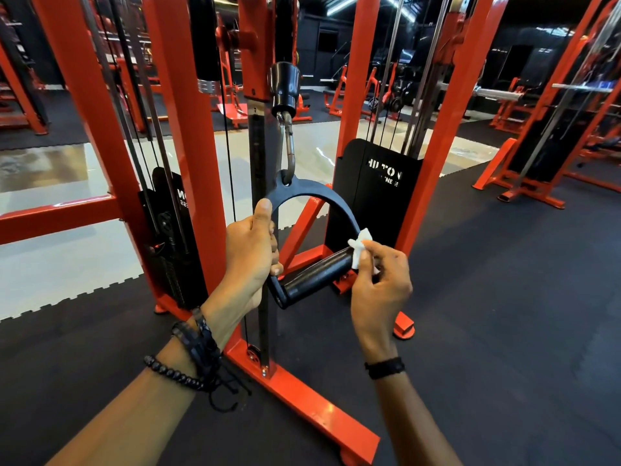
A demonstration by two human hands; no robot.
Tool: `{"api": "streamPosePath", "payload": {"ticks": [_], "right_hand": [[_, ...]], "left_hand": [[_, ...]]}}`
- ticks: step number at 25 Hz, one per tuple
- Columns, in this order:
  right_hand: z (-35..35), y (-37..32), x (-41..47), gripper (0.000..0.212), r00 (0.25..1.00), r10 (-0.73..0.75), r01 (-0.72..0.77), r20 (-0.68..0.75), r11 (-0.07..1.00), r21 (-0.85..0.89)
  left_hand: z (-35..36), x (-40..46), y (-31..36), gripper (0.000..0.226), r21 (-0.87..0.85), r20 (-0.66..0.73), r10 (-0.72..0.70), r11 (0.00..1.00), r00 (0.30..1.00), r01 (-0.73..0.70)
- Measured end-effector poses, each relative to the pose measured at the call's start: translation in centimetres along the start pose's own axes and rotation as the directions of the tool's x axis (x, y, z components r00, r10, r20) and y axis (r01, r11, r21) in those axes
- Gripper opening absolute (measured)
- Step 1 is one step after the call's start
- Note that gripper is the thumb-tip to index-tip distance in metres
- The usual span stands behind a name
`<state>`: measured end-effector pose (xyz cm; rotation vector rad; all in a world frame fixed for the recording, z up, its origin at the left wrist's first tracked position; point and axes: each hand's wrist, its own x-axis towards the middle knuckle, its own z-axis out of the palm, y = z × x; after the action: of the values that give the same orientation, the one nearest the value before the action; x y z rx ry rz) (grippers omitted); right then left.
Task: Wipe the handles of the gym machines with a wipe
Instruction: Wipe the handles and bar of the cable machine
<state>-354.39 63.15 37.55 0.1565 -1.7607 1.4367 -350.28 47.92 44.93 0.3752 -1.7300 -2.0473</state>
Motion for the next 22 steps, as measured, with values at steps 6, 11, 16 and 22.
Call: {"api": "streamPosePath", "payload": {"ticks": [6, 11, 16, 22], "right_hand": [[0.5, -3.5, -9.1, 0.021, 0.910, -0.302, 0.280, 0.284, 0.953, 0.117], [0.6, -0.9, -4.6, 0.015, 0.974, -0.197, 0.199, 0.107, 0.980, -0.002], [0.9, 1.4, -1.4, 0.015, 0.995, 0.077, -0.075, -0.064, 0.997, 0.025], [1.7, -3.0, -10.9, 0.017, 0.988, -0.016, -0.020, 0.153, 0.973, 0.230]], "left_hand": [[0.0, 0.3, -0.2, 0.045, 0.007, -0.014, 0.006, 1.000, 1.000, -0.006], [-0.2, 0.0, 0.0, 0.045, 0.000, -0.012, 0.005, 1.000, 1.000, -0.005], [0.1, -0.1, -0.1, 0.046, 0.002, -0.015, 0.015, 1.000, 1.000, -0.015], [-0.2, 0.1, -0.1, 0.045, 0.004, -0.021, 0.001, 1.000, 1.000, -0.001]]}}
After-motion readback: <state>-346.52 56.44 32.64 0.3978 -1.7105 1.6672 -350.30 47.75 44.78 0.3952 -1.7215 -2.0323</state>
